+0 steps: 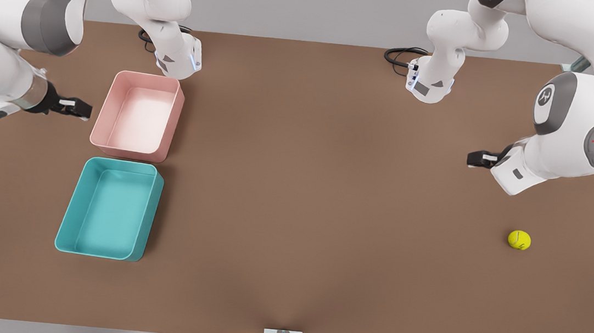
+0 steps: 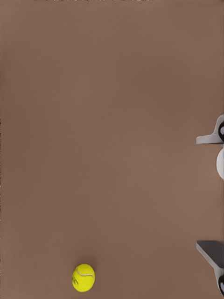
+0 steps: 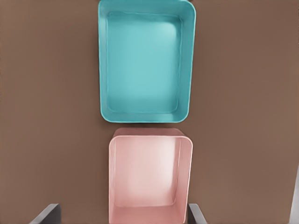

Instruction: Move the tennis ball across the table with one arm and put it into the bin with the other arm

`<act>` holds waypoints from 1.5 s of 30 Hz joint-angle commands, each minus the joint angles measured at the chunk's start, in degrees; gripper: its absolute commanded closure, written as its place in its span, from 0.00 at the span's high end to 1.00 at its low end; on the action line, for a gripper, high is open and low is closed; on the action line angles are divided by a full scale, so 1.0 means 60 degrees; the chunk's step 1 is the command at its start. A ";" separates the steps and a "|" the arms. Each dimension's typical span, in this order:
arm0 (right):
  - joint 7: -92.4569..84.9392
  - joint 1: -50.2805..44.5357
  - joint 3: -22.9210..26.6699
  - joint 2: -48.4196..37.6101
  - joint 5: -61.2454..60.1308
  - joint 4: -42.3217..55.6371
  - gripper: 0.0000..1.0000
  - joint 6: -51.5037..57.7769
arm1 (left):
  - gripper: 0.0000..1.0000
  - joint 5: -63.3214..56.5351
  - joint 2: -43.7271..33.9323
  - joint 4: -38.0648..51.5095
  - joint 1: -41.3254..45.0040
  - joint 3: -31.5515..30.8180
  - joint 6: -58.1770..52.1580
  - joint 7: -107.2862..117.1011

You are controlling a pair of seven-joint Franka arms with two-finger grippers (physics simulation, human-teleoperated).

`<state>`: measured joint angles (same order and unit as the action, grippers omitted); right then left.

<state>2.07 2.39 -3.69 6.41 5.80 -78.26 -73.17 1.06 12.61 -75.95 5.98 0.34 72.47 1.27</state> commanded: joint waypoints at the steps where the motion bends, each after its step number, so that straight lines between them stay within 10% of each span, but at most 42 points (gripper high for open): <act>1: 0.0109 -0.0003 0.0014 -0.0014 0.0030 -0.0022 1.00 -0.0563 | 1.00 0.0057 -0.0022 0.0002 -0.0001 0.0002 0.0388 0.0140; 2: 0.0080 -0.0003 0.0014 0.0001 0.0045 -0.0022 1.00 -0.0548 | 1.00 0.0057 -0.0008 0.0002 -0.0001 0.0002 0.0359 0.0125; 5: 0.0094 -0.0018 0.0058 0.0396 0.0118 -0.0037 1.00 -0.0374 | 0.22 -0.0031 0.0153 -0.0524 -0.0088 0.0031 0.1525 -0.1397; 9: 0.0007 0.0129 0.0087 0.0440 -0.0190 -0.0228 1.00 -0.0840 | 0.21 0.0130 0.2671 -0.0423 -0.2679 0.0031 0.4603 -1.3646; 11: 0.0007 0.0334 0.0087 0.0601 -0.0277 -0.0257 1.00 -0.1442 | 0.21 -0.2354 0.2907 -0.0305 -0.2974 -0.0787 0.4885 -1.4640; 17: 0.0007 0.0363 0.0087 0.0572 -0.0453 -0.0535 1.00 -0.1618 | 0.21 -0.1569 0.4241 -0.0129 -0.5142 -0.0877 0.6511 -2.1390; 45: 0.0007 0.0685 0.0175 0.0967 -0.0995 -0.0579 1.00 -0.1735 | 0.21 -0.2726 0.5647 -0.1477 -0.5728 -0.0584 0.9367 -1.9240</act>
<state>2.29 6.49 -2.67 12.22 -0.13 -81.77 -83.51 -15.29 46.53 -84.85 -28.50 -3.17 124.81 -104.78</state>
